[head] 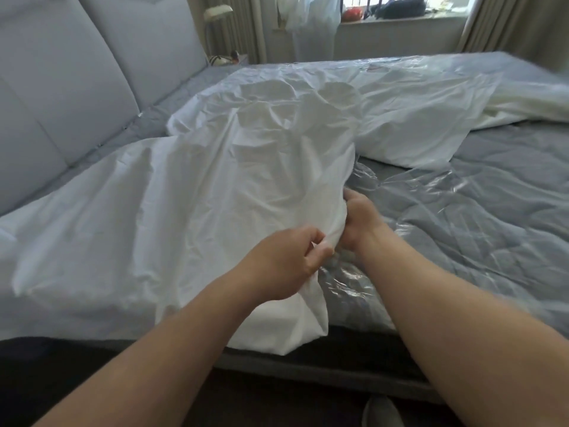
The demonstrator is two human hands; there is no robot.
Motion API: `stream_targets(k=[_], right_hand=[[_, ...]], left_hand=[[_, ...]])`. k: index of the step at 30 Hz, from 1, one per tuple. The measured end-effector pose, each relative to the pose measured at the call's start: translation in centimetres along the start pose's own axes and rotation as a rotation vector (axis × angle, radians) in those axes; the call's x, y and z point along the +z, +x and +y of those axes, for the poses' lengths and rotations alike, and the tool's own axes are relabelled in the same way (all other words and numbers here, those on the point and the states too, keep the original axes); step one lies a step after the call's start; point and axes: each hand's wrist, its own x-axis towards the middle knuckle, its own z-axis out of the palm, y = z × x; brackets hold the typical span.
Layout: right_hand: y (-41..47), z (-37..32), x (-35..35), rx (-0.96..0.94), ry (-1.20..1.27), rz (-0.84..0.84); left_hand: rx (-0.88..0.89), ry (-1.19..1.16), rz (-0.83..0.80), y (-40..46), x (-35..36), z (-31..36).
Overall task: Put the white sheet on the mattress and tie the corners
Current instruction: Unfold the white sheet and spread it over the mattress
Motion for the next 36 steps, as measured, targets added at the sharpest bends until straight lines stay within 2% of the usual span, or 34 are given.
stream_targets(k=[3,5,8,11,14,16,18,21,22,24,26,28,30,32,34,36], right_hand=[[-0.5,-3.0,-1.8,-0.021,0.036,0.224],[-2.6,-5.1,-3.6,-0.129,-0.001,0.368],[-7.5,-8.4,-3.9,-0.616,-0.055,0.551],[-15.8,-11.6,-3.1,-1.113,0.06,0.684],[-23.0,-11.6,-4.0,-1.531,-0.209,0.707],[-26.4,-9.8,-5.6,-1.673,-0.487,0.658],[-27.9,-7.8,-7.5,-1.568,-0.806,0.522],[-28.2,-4.9,-10.1,-1.17,-1.258,0.313],[-28.6,-4.0,-10.9,-1.077,-1.358,0.241],[-29.3,-2.3,-11.7,-0.885,-1.458,0.066],[-30.3,-0.9,-12.2,-0.673,-1.564,-0.109],[-30.7,-0.1,-12.9,-0.519,-1.691,-0.194],[-31.0,-0.2,-13.7,-0.48,-1.711,-0.079],[-31.2,-1.2,-14.6,-0.502,-1.619,0.148],[-31.0,-2.7,-15.4,-0.553,-1.447,0.319],[-30.3,-4.1,-16.1,-0.594,-1.197,0.412]], left_hand=[[0.004,0.136,0.054,-0.8,0.6,1.2],[-0.028,0.201,0.06,-1.3,1.4,2.6],[-0.037,0.279,0.063,-0.8,1.9,5.1],[0.036,0.338,0.058,-0.6,1.9,10.0],[0.071,0.426,-0.029,-0.8,2.3,13.7],[0.064,0.464,-0.14,-1.2,2.7,15.2],[0.022,0.36,-0.17,-1.8,3.2,16.1],[-0.082,-0.103,0.063,-2.4,3.7,17.3],[-0.108,-0.268,0.104,-2.6,4.0,17.9],[-0.168,-0.495,0.042,-2.7,4.4,19.1],[-0.178,-0.42,-0.062,-2.9,5.3,19.8],[-0.109,-0.179,-0.073,-3.0,6.4,19.7],[-0.052,0.001,-0.029,-3.4,7.4,19.5],[-0.04,0.062,-0.005,-3.5,8.2,19.1],[-0.046,0.088,-0.009,-3.2,8.8,18.8],[-0.04,0.114,-0.01,-2.0,9.5,18.7]])
